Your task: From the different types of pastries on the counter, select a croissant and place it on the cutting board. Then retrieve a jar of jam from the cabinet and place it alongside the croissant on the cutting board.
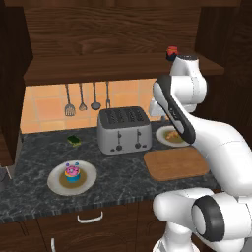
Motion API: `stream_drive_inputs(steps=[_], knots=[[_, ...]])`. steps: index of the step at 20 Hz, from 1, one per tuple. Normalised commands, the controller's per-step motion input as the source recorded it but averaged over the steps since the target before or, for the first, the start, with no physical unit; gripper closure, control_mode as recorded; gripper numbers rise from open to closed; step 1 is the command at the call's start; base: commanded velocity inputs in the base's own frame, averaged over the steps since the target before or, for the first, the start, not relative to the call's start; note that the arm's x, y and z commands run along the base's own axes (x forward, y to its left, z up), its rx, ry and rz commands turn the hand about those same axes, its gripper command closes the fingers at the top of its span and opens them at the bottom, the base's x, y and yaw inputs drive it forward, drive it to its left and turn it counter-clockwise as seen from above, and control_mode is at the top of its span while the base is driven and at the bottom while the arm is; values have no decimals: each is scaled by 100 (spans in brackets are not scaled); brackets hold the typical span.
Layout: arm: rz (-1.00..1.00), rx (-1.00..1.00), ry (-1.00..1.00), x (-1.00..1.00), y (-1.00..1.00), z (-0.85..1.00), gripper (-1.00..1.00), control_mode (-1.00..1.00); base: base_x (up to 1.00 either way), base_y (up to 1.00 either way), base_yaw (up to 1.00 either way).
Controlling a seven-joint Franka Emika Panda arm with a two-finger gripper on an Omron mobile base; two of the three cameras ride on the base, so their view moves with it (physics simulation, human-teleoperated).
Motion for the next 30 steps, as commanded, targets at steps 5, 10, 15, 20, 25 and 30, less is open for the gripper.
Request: stream_drive_inputs(steps=[5,10,15,20,25,30], knots=[[-26,0,-9,-28,19,0,-100,-100,0,0,0],[-41,0,-18,-54,0,37,-100,-100,0,0,0],[-3,0,-13,-26,0,76,-100,-100,0,0,0],[6,3,-21,-71,-22,99,-100,-100,0,0,0],[4,0,-22,-16,-7,18,-100,-100,0,0,0],[0,-4,-17,14,0,17,-100,-100,0,0,0]])
